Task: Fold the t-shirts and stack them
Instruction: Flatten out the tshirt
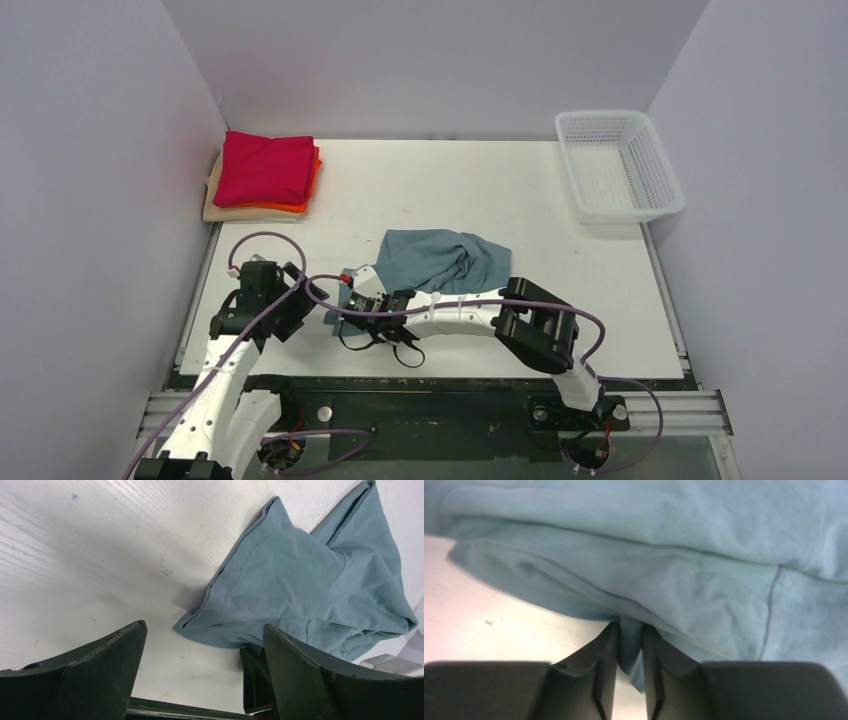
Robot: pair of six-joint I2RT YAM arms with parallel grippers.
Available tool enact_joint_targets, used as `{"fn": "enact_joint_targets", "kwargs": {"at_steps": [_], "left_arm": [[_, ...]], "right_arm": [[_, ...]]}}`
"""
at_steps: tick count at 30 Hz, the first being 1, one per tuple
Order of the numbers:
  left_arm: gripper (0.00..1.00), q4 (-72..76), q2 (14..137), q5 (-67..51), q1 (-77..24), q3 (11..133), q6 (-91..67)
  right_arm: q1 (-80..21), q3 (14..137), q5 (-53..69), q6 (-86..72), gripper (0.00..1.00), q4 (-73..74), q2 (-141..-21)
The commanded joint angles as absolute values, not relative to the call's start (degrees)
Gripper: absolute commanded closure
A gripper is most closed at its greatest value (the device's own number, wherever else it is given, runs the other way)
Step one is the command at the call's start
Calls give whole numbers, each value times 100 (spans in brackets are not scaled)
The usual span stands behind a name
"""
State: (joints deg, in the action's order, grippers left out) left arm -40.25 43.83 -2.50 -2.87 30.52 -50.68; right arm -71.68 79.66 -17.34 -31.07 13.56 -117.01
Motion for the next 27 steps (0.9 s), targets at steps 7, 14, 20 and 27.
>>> {"fn": "enact_joint_targets", "kwargs": {"at_steps": [7, 14, 20, 27], "left_arm": [[3, -3346, 4299, -893, -274, 2747, -4997], [3, -2693, 4363, -1263, -957, 2212, -5275], [3, -1736, 4281, -1608, -2013, 1895, -5546], [3, -868, 3625, -2285, -2819, 1962, -5118]], "right_arm": [[-7132, 6954, -2190, -3355, 100, 1406, -9973], [-6654, 6054, -1644, -3510, 100, 1498, -8302], [-6109, 5281, -1252, -3681, 100, 1551, -7435], [-5903, 4908, -1326, -3731, 100, 1722, -7166]]}}
